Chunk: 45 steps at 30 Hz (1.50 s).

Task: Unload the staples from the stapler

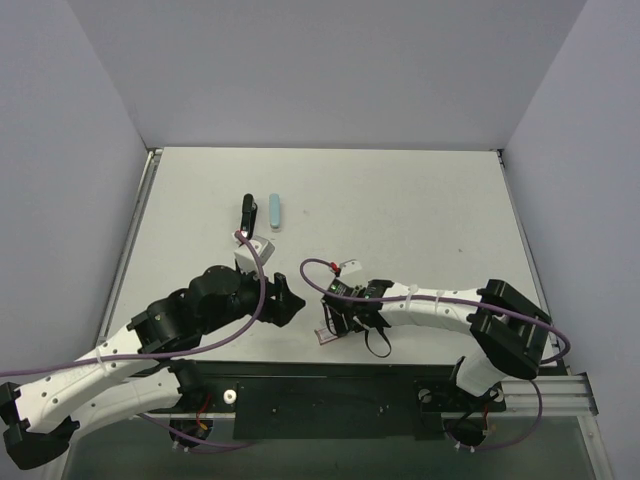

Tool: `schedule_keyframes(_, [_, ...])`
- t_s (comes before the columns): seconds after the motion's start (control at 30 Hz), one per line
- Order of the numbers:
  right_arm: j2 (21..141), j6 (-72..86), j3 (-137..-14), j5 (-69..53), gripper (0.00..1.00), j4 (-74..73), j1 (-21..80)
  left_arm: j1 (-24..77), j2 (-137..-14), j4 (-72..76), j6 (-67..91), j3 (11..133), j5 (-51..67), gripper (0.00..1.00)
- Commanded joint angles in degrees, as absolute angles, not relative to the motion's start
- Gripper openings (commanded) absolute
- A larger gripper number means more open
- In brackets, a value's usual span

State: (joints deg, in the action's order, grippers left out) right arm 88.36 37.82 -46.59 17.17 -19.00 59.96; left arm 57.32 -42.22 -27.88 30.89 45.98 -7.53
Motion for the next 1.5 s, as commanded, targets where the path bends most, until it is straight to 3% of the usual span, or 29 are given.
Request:
schedule_keyframes(0.0, [90.0, 39.8, -49.1, 19.8, 0.75, -21.7, 62.3, 57.5, -40.8, -27.8, 31.1, 45.8, -8.6, 0.82])
schedule_keyframes(0.77, [101.3, 45.5, -63.6, 17.5, 0.75, -24.2, 69.5, 57.6, -33.5, -34.2, 32.0, 46.8, -10.6, 0.82])
schedule_keyframes(1.13, [93.7, 48.8, -59.5, 21.1, 0.75, -27.2, 69.5, 57.5, -29.7, -38.8, 32.1, 49.0, -14.9, 0.82])
schedule_keyframes(1.47, [85.4, 67.8, -54.3, 25.9, 0.72, -28.3, 69.4, 57.5, -29.0, -39.8, 31.8, 50.0, -16.0, 0.82])
